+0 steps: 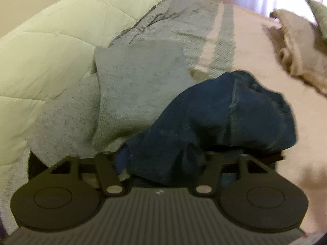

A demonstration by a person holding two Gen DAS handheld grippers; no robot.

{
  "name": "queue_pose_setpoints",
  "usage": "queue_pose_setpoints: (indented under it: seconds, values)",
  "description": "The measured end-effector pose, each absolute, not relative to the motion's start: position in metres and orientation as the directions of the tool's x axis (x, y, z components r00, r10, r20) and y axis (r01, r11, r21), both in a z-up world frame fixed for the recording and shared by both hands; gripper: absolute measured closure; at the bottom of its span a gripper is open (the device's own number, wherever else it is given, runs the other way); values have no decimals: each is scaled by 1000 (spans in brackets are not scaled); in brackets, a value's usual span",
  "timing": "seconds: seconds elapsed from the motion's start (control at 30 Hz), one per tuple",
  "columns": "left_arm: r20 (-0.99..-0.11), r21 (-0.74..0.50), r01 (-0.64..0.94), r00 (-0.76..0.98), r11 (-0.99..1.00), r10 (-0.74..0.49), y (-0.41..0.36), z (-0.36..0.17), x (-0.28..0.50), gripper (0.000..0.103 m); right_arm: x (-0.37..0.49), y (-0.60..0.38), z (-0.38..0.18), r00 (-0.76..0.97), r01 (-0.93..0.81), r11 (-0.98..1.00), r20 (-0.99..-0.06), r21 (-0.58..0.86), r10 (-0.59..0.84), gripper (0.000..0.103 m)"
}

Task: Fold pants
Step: 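Reach both tools toward the blue jeans and close the left tool on them, then close the right tool on a jeans leg while the left tool holds the jeans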

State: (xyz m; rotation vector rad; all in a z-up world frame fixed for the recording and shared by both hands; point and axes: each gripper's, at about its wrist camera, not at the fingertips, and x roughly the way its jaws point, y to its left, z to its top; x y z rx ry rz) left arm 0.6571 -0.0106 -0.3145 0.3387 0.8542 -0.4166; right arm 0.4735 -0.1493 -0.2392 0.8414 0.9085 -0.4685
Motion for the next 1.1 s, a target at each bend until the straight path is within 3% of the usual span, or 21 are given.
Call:
queue_pose_setpoints:
  seconds: [0.03,0.23,0.27,0.3,0.37,0.57,0.7,0.8,0.93,1.1]
  values:
    - [-774,128,480,595,868,-215,-10,-314,654,80,471,-150,-240,545,678,595,-839,431,-13,51]
    - [-739,-93,625,478,775,-475,-4,-281,583,90,444,-152,-238,500,704,589,-866,397,-15,51]
    - [-732,-144,661,429,737,-528,-7,-277,565,92,440,-151,-237,497,708,585,-868,396,-14,51]
    - [-729,-211,691,360,691,-582,-10,-275,549,100,436,-151,-235,493,711,583,-870,393,-16,51]
    - [-735,-307,709,248,635,-631,-19,-281,518,99,427,-147,-231,482,712,591,-876,379,-19,51]
    - [-822,-382,579,143,720,-552,6,-313,505,88,414,-130,-220,463,670,651,-886,357,9,51]
    - [-821,-351,497,244,794,-516,49,-299,537,67,430,-107,-214,483,593,710,-873,380,64,51]
    - [-829,-298,430,325,852,-454,76,-293,574,60,467,-88,-210,511,526,747,-853,408,106,49]
    - [-839,-291,315,371,903,-399,90,-288,627,35,538,-56,-198,560,415,792,-812,448,166,37]
    - [-846,-282,252,390,926,-363,79,-297,680,34,627,-5,-202,523,335,859,-835,387,172,32]
